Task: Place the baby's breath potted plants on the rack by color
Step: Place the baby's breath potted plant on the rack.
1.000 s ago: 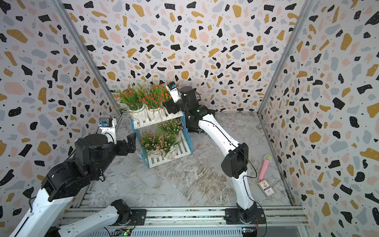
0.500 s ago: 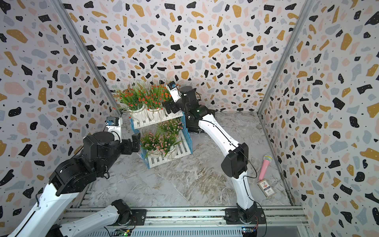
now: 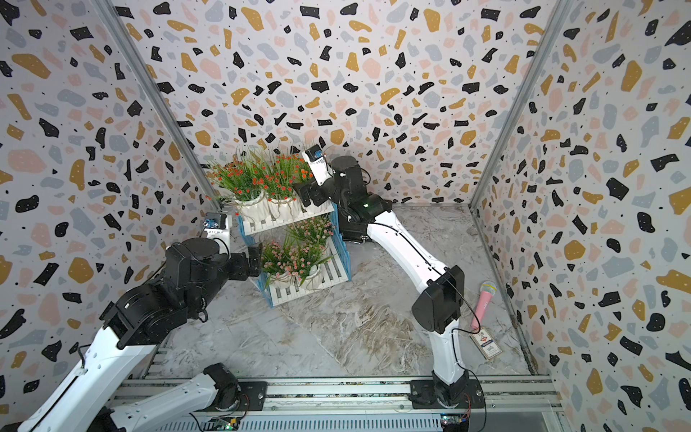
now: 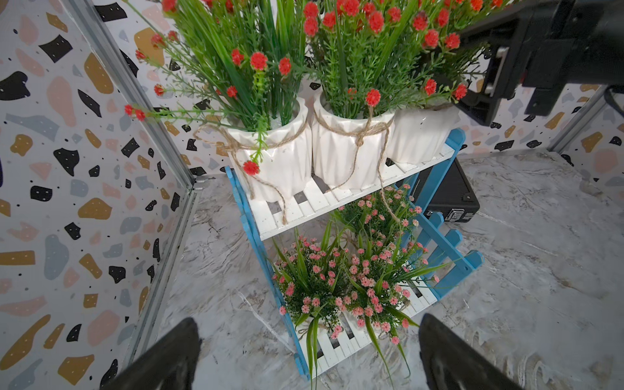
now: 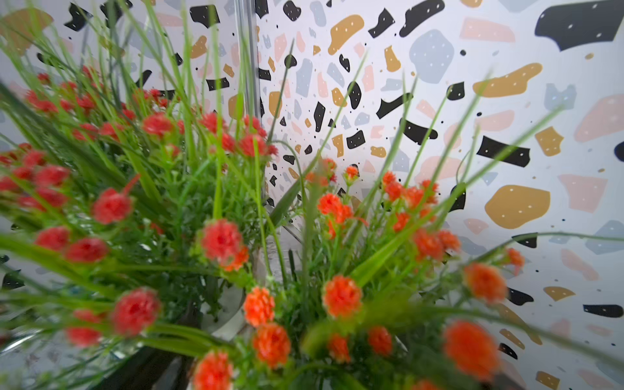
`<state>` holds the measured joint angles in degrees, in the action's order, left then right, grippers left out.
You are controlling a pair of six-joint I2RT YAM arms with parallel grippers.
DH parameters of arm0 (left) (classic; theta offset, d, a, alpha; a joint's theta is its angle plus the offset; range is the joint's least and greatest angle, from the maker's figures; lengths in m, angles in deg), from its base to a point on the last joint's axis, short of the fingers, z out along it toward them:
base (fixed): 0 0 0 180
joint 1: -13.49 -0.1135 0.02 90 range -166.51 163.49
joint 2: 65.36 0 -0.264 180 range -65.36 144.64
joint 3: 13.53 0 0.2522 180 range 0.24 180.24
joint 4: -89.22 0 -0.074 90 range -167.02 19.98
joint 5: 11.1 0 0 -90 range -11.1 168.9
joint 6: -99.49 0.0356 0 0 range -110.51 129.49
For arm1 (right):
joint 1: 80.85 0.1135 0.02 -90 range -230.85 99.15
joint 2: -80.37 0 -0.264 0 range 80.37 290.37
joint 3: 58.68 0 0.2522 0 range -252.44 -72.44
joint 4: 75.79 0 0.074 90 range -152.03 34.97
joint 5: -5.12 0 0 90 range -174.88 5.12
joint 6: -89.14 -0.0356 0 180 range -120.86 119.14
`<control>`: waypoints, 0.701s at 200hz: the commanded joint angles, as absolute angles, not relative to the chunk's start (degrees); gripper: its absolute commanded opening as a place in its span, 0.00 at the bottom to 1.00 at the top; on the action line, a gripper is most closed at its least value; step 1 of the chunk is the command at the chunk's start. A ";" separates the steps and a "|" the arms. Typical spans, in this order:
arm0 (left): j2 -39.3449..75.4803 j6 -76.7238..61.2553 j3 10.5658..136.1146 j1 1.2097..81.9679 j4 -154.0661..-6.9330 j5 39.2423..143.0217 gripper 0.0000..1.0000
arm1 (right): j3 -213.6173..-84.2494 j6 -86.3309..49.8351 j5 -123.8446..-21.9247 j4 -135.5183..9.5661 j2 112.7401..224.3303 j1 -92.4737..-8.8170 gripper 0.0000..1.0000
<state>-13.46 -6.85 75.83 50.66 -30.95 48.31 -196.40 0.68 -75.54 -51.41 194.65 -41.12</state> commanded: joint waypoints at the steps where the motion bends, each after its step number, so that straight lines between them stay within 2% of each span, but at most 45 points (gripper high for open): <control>1: -13.25 -7.55 75.11 49.76 -33.93 49.06 0.99 | -195.62 0.68 -74.28 -53.59 190.67 -40.86 1.00; 42: -12.46 -7.94 73.91 48.05 -35.06 52.21 0.99 | -188.10 0.48 -73.92 -56.53 183.84 -40.90 1.00; 98: -9.94 -8.19 73.68 45.76 -36.02 55.50 0.99 | -167.60 0.42 -78.44 -61.37 164.96 -41.39 1.00; 117: -9.47 -7.95 74.31 42.43 -35.60 56.48 0.99 | -161.80 -2.95 -79.41 -58.80 159.68 -43.76 1.00; 140: -9.35 -7.21 75.60 33.91 -34.10 58.83 0.99 | -155.63 -11.43 -74.52 -56.88 155.64 -50.47 0.99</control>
